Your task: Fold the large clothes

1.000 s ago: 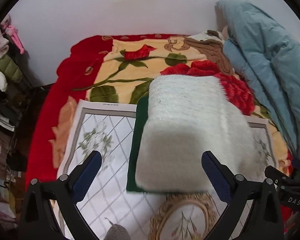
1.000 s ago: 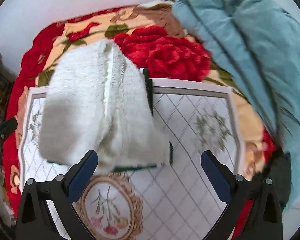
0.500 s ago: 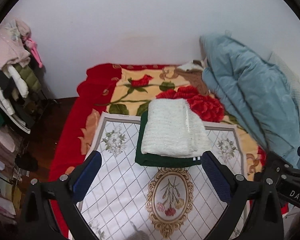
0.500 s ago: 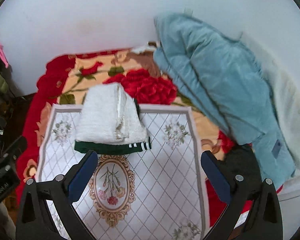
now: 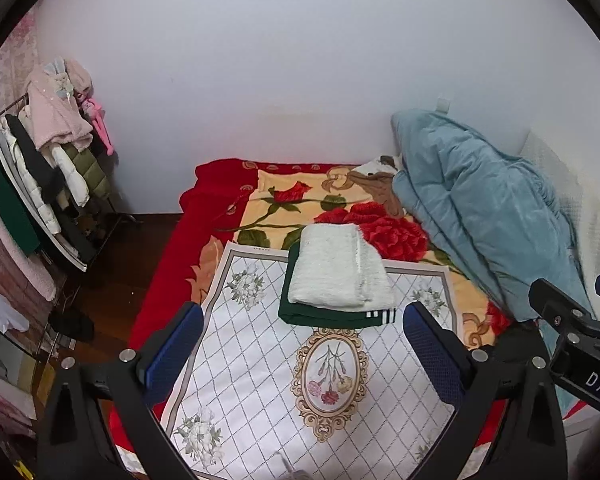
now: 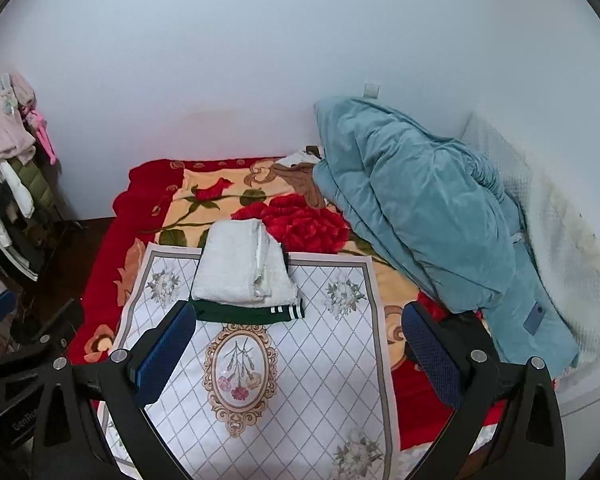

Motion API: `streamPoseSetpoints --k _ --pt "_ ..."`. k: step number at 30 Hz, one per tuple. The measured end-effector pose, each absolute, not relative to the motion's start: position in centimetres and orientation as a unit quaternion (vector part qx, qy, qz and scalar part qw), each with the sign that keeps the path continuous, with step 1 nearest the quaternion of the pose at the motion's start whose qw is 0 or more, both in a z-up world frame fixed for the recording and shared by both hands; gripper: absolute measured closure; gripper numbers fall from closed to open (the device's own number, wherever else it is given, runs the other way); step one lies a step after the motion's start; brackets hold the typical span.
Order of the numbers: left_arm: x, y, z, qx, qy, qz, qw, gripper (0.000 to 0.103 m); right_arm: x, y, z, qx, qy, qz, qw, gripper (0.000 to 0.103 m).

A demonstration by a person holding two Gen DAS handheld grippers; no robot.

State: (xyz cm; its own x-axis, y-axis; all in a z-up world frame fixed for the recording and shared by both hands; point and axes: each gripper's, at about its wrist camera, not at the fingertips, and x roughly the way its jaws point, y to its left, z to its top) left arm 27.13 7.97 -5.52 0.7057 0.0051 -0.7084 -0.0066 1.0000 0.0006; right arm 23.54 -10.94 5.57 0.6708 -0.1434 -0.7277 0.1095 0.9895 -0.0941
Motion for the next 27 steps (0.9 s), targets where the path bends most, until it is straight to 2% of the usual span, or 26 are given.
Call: streamPoseSetpoints --k 9,27 --pt "24.8 7.2 -3.0 -0.005 0.378 0.009 0.926 0.001 20.1 -11.8 9.1 -0.023 0.39 -0.065 0.918 0.0" --pt "22.3 7.2 -2.0 -0.01 0.38 0.03 0.924 0.001 18.6 -12.2 10.6 -0.038 0.385 -0.069 0.92 0.0"
